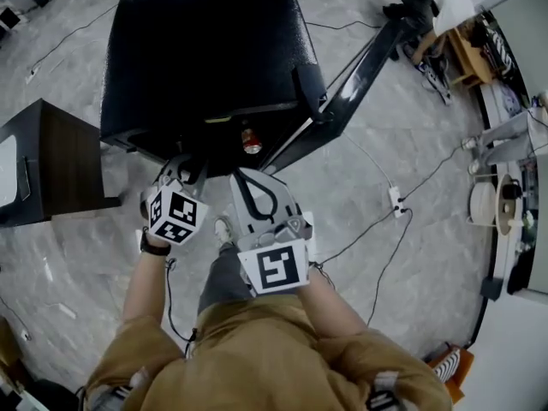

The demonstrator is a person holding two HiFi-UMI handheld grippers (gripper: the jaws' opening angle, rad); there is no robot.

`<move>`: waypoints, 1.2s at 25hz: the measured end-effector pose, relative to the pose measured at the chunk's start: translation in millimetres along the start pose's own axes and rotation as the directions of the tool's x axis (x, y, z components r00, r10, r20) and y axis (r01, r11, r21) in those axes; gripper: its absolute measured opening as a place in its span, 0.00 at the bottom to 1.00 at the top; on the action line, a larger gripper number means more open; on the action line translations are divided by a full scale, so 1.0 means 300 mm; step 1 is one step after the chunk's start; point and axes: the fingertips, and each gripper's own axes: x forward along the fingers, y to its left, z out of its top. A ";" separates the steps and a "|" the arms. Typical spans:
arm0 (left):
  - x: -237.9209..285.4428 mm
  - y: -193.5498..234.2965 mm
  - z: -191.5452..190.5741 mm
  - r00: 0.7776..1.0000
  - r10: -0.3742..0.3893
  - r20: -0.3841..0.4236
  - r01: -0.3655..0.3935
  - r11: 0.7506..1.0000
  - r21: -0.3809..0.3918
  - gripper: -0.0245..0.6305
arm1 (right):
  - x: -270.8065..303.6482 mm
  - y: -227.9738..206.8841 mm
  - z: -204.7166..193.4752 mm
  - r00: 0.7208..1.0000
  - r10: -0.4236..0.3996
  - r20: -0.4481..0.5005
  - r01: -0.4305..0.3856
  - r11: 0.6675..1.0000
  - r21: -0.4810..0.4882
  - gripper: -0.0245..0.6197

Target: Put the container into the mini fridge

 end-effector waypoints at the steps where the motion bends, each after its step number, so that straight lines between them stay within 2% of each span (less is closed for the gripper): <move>1: -0.030 -0.010 0.012 1.000 0.006 0.007 -0.006 1.000 -0.012 0.04 | -0.016 0.009 0.018 1.000 0.006 0.007 -0.006 1.000 -0.002 0.04; 9: -0.240 -0.047 0.154 0.994 0.042 0.101 -0.032 0.995 -0.099 0.04 | -0.113 0.037 0.153 0.997 0.018 0.072 -0.016 0.999 -0.031 0.04; 13: -0.342 -0.038 0.214 0.987 0.087 0.134 -0.068 0.987 -0.143 0.04 | -0.153 0.040 0.212 0.995 0.021 0.096 -0.018 0.999 -0.031 0.04; 17: -0.446 -0.036 0.235 0.978 0.133 0.160 -0.099 0.974 -0.205 0.04 | -0.200 0.027 0.269 0.992 0.016 0.123 -0.010 0.999 -0.050 0.04; 22: -0.570 -0.030 0.256 0.972 0.160 0.173 -0.118 0.966 -0.229 0.04 | -0.240 0.013 0.348 0.986 0.010 0.165 -0.001 0.998 -0.057 0.04; 26: -0.665 -0.020 0.303 0.958 0.199 0.205 -0.145 0.957 -0.251 0.04 | -0.268 0.001 0.412 0.979 0.012 0.204 0.001 0.998 -0.064 0.04; 30: -0.751 -0.012 0.358 0.936 0.235 0.262 -0.166 0.951 -0.260 0.04 | -0.300 0.000 0.468 0.970 0.025 0.241 -0.012 0.998 -0.057 0.04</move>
